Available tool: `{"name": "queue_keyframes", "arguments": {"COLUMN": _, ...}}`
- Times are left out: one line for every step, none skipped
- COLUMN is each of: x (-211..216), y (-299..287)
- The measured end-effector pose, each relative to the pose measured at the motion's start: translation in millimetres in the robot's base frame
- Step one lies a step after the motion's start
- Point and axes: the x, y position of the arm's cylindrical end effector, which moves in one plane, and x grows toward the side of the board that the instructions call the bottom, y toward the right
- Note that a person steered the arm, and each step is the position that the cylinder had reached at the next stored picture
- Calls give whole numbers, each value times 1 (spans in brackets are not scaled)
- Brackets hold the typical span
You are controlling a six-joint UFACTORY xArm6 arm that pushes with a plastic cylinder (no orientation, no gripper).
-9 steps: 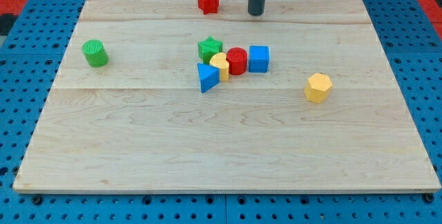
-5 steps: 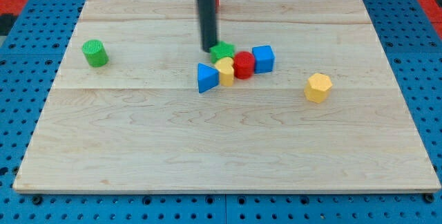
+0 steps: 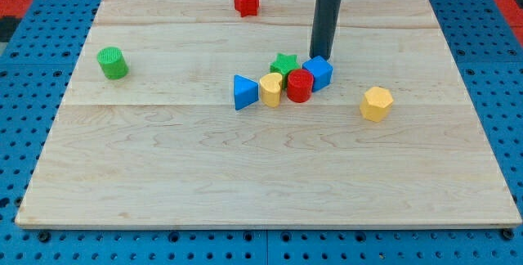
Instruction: Push the green star to the right of the green circle
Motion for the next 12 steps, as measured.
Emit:
{"name": "queue_keyframes", "arguments": {"x": 24, "y": -52}}
{"name": "queue_keyframes", "arguments": {"x": 27, "y": -66}}
{"name": "queue_keyframes", "arguments": {"x": 27, "y": -66}}
{"name": "queue_keyframes", "arguments": {"x": 48, "y": -66}}
{"name": "queue_keyframes", "arguments": {"x": 60, "y": -66}}
{"name": "queue_keyframes", "arguments": {"x": 71, "y": -66}}
{"name": "queue_keyframes", "arguments": {"x": 94, "y": -92}}
{"name": "queue_keyframes", "arguments": {"x": 87, "y": -136}}
{"name": "queue_keyframes", "arguments": {"x": 86, "y": -151}}
{"name": "queue_keyframes", "arguments": {"x": 90, "y": -166}}
{"name": "queue_keyframes", "arguments": {"x": 85, "y": -207}}
{"name": "queue_keyframes", "arguments": {"x": 58, "y": -214}}
